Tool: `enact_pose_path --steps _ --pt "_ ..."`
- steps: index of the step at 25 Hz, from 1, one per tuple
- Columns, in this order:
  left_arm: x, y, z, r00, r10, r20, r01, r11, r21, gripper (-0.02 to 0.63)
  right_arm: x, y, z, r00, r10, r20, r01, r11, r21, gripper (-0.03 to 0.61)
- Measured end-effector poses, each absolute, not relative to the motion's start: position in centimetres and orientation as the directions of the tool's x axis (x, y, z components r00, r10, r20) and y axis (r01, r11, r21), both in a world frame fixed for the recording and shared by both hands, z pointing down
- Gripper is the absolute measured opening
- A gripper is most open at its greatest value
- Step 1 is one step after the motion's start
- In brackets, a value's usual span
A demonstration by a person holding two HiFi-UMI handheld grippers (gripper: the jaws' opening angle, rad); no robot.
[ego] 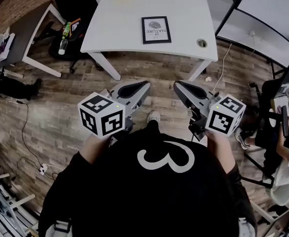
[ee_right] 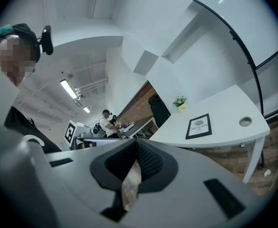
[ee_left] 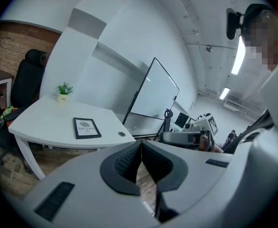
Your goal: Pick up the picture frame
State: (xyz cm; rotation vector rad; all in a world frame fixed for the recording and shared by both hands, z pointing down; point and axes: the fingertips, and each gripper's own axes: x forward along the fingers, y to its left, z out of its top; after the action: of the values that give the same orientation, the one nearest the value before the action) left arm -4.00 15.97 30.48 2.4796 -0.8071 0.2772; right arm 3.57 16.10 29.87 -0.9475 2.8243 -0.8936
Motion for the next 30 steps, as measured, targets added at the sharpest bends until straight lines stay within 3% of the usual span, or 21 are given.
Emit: enact_pose_path --steps 30 --pt "-5.1 -2.4 31.3 0.851 -0.414 0.324 -0.523 -0.734 0.433 0.017 3.2 -2.4 30.7 -0.715 -0.669 0.205 -0.659 0.547 -0.516 0.025"
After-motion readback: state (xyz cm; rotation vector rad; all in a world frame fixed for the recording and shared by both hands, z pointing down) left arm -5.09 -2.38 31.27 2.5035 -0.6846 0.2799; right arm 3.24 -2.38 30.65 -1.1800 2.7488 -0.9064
